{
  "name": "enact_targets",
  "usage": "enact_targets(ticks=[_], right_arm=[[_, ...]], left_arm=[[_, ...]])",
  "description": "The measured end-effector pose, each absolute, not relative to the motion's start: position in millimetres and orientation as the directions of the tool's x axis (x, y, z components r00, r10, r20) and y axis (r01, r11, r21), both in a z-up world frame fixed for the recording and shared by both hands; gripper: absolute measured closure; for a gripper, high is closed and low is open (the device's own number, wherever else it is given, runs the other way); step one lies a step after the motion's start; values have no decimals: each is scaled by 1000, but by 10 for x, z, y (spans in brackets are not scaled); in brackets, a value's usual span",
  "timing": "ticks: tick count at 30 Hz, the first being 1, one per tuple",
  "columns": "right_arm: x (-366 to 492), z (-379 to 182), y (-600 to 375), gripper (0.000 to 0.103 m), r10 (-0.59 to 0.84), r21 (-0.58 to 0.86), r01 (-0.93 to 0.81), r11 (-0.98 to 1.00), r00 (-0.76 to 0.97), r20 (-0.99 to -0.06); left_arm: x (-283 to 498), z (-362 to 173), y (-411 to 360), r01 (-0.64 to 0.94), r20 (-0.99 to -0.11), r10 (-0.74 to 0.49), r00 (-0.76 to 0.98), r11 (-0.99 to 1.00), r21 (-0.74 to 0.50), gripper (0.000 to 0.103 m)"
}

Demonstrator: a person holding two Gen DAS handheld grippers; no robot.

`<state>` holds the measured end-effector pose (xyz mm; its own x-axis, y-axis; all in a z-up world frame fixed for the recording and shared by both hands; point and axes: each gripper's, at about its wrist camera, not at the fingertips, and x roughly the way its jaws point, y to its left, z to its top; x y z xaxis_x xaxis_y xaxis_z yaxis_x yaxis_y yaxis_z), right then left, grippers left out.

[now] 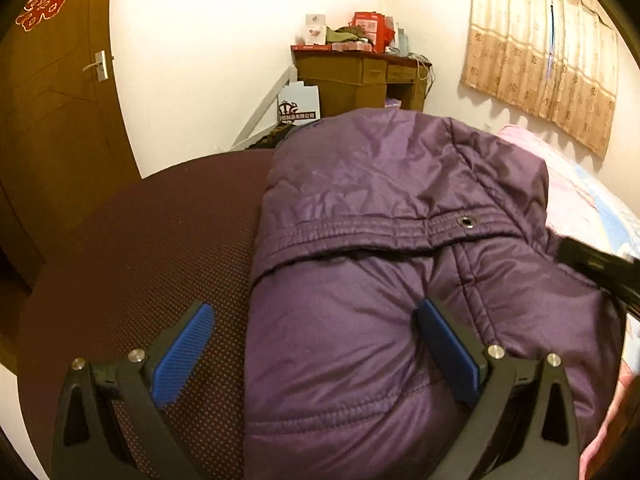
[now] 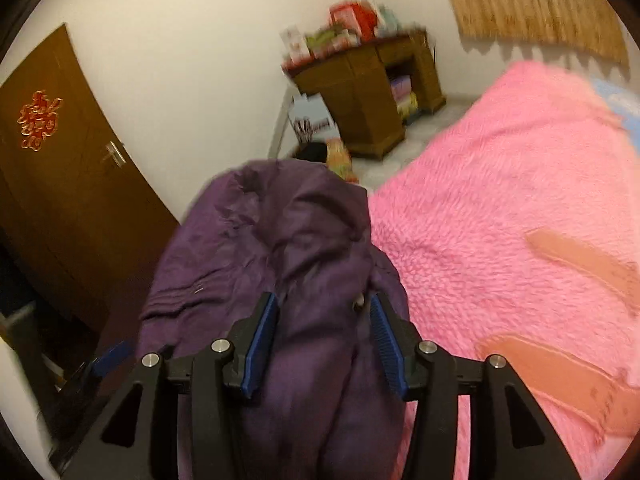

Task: Fold large clothes
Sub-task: 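Lower the jacket onto the chair seat and open both grippers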

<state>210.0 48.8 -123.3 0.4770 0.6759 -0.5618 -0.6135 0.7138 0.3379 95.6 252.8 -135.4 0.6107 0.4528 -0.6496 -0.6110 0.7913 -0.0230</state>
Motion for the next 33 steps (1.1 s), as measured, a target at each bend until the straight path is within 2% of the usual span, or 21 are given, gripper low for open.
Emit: enact_targets(ticks=[4,6,9,13,17,22,27,31,33], right_arm=[[1673,-1193,375,53,659,239,-650,722,539,-524],[1706,-1353,379,53,657,290,-623,726,505,-560],[1826,-1570,297,43,697,419,-568,708,468,-543],[1909,-1617,260,40,704,462,-540,703,442,-555],[1831,-1566,263,39,674,428,-534,729,446,-590],[1591,-1548,136,39,682,460,-514,724,435,-588],[1469,-1491,133,39,648,394,-532,749,469,-600],[1553,-1542,86,23,647,442,-481,757,463,-605],[1569,-1567,54,22,654,474,-454,755,465,-596]], left_arm=[[893,-1371,2407,-627,-638,478,604,779,-9,0],[904,-1371,2385,-627,-637,485,599,779,4,0],[897,-1407,2357,-628,-645,479,595,778,-1,0],[946,-1404,2367,-623,-658,467,591,782,-5,0],[949,-1401,2368,-614,-663,457,593,789,-5,0],[797,-1356,2377,-618,-682,442,582,786,-18,0],[526,-1245,2160,-572,-664,443,603,820,27,0],[288,-1230,2256,-548,-694,360,623,834,-59,0],[223,-1255,2348,-560,-718,320,618,821,-116,0]])
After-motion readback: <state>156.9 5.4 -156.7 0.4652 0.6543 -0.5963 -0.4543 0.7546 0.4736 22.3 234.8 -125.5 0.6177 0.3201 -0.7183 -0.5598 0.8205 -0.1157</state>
